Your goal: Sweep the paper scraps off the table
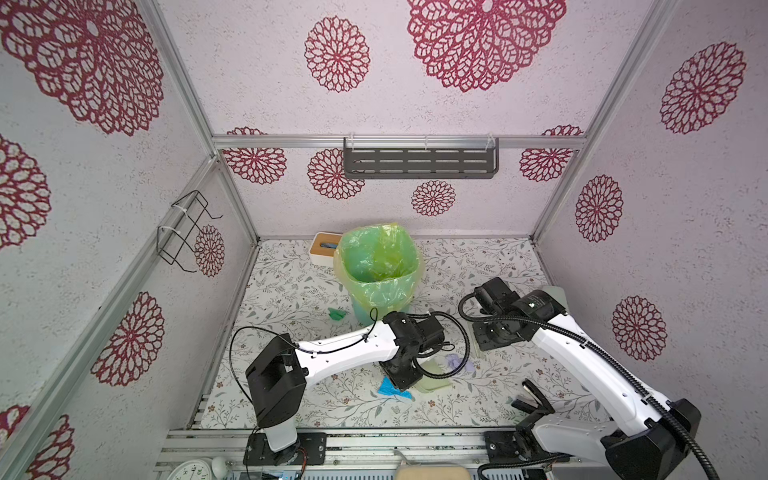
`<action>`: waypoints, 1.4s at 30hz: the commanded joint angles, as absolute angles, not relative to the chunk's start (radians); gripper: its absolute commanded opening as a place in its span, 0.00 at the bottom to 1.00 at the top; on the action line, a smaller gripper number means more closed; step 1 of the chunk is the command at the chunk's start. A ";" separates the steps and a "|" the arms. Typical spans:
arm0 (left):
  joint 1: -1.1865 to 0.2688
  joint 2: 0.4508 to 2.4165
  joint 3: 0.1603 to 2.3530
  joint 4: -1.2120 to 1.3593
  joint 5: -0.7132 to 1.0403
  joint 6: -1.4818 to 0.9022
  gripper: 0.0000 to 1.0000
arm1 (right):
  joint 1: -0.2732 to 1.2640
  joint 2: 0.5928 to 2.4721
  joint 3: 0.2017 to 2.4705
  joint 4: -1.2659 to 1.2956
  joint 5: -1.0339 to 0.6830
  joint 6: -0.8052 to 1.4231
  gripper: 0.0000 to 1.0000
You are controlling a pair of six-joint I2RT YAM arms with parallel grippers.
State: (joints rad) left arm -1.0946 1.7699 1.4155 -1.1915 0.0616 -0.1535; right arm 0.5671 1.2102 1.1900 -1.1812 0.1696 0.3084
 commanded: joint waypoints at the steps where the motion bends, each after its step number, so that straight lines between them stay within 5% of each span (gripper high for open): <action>1: -1.095 1.790 1.454 -1.205 0.029 -0.102 0.12 | 0.563 1.188 1.174 -1.190 0.164 0.339 0.00; 42: -1.029 1.908 1.501 -1.120 0.043 0.012 0.11 | 0.552 1.157 1.087 -1.179 0.149 0.396 0.00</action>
State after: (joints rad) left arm -1.0500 1.8996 1.4693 -1.1370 0.0330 -0.0071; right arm 0.5587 1.1564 1.0851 -1.1801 0.1497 0.3859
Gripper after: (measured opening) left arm 0.200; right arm 0.096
